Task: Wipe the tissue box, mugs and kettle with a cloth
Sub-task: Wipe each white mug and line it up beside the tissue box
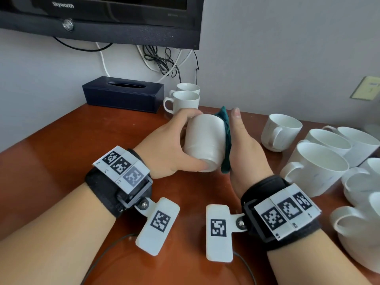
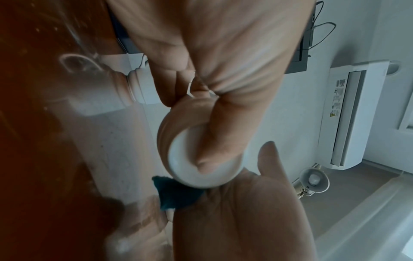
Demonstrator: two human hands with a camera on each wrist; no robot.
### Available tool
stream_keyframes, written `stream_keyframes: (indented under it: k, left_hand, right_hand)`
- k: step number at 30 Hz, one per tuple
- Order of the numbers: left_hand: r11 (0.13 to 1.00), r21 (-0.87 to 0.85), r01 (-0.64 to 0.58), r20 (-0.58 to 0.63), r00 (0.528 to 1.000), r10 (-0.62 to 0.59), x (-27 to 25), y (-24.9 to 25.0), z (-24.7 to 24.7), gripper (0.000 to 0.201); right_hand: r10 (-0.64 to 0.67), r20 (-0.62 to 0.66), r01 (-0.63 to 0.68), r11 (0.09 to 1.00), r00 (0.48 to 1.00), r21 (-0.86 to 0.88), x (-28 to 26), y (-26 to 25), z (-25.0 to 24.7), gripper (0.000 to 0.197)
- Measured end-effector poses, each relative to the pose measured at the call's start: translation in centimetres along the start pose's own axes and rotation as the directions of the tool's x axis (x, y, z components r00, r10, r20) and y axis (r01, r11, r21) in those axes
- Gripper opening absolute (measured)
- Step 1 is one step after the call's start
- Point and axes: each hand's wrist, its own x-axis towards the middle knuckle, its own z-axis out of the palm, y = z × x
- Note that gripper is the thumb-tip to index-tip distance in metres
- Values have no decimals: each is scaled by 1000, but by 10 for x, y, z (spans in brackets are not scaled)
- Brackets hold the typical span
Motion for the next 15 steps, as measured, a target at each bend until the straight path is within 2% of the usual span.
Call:
stream_keyframes:
  k: [4, 6, 8, 10, 11, 15]
  left_hand:
    - [999, -16, 47, -153, 987, -49, 0, 0, 0, 107]
    - [995, -39, 95, -269, 958, -102, 0, -1, -2, 107]
    - [986, -77, 145, -383, 909, -163, 0, -3, -7, 100]
    - [976, -119, 183, -456, 863, -217, 2, -5, -10, 92]
    - [972, -134, 193, -469, 852, -234, 3, -6, -11, 89]
    - [970, -157, 185, -446, 863, -237, 6, -4, -2, 90]
  right_hand:
    - [-44, 86, 46, 999, 995, -20, -3, 0, 6, 71]
    - [-90, 133, 92, 996, 987, -13, 0, 6, 9, 57]
    - [-138, 212, 145, 989, 967, -20, 0, 7, 13, 34]
    - [-161, 271, 186, 980, 949, -66, -1, 8, 15, 51]
    - [-165, 256, 191, 978, 953, -82, 0, 9, 16, 58]
    - [-154, 143, 161, 986, 978, -42, -2, 7, 16, 61]
